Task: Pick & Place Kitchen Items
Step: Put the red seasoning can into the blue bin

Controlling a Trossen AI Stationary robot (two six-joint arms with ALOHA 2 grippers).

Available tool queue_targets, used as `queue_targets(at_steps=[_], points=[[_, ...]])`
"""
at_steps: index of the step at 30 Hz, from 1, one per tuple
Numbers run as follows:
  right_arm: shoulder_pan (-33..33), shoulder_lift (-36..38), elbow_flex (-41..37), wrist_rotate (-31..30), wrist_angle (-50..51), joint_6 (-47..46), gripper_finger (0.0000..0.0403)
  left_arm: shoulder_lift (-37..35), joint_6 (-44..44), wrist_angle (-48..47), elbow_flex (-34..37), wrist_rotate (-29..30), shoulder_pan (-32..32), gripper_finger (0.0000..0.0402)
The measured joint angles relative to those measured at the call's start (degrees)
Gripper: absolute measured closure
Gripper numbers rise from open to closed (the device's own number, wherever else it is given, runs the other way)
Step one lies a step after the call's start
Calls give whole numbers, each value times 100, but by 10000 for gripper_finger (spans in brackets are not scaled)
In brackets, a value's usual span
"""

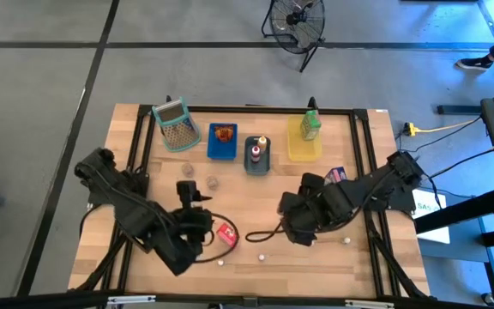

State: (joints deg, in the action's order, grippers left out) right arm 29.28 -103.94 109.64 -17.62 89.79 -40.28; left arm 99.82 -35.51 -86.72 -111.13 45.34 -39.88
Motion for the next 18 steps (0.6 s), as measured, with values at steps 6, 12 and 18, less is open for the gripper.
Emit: queue_targets(at_steps=[6,12,18], points=[[-127,0,279,-195,-271,814,174,277,-452,-36,0,0,14,111],[-114,0,533,-454,-700,1556,174,235,-559,30,1,8,294,112],[-112,0,580,-497,-1046,1975,174,126,731,847,0,-849,920,112]])
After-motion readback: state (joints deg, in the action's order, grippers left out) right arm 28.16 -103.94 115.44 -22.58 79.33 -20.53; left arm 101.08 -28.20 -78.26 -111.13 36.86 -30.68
